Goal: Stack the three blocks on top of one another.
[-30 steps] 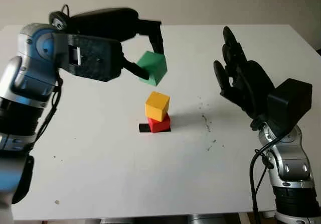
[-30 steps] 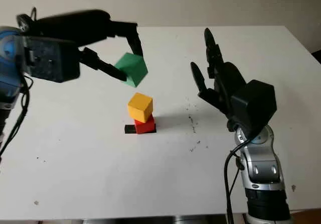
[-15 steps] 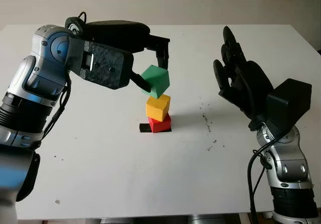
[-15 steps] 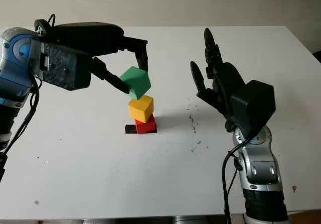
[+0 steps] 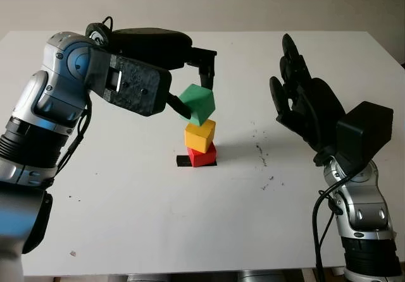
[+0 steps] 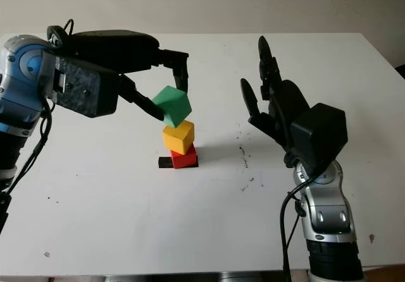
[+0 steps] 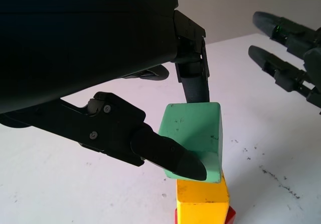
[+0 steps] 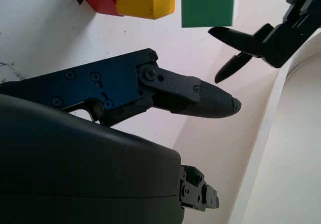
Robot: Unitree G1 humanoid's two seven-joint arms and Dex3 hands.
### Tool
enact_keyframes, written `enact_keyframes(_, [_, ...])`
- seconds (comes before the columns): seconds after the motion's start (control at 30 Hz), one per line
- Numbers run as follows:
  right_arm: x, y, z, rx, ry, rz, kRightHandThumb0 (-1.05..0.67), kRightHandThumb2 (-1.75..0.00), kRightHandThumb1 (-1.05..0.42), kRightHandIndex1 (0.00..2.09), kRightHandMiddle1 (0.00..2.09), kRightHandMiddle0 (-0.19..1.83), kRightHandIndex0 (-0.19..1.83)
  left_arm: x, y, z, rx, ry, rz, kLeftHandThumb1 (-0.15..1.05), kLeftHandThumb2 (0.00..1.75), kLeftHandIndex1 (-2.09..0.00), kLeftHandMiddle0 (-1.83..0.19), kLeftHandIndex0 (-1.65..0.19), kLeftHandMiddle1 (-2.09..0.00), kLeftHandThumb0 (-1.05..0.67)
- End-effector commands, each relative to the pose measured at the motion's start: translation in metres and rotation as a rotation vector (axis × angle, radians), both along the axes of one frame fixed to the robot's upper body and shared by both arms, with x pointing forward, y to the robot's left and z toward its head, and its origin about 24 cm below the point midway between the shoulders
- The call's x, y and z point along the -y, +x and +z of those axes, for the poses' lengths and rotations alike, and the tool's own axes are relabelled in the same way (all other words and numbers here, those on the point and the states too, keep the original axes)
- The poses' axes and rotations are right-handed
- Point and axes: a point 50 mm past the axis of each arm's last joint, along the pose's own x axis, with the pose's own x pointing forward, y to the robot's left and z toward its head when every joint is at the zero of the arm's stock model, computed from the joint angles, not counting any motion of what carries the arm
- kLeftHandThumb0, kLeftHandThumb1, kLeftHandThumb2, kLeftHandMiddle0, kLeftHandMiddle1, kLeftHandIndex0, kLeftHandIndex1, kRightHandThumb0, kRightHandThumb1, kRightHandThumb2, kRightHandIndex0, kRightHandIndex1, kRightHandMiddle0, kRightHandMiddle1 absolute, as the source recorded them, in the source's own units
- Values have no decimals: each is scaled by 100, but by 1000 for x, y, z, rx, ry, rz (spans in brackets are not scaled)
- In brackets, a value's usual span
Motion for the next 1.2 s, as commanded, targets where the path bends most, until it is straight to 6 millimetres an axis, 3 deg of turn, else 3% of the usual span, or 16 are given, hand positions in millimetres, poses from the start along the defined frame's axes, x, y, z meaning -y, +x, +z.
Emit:
enact_keyframes(0.0, [-2, -2, 4, 25, 3, 8, -64, -66, -105, 0, 2, -19, -19, 0, 1, -4, -6, -10, 1, 105, 10, -155, -31, -22, -5, -47])
enact_keyframes(1.17, [-1, -3, 5, 31, -13, 1, -64, -65, -105, 0, 4, -19, -19, 4, 3, -20, -40, -2, -11, 105, 9, -155, -32, -25, -6, -45])
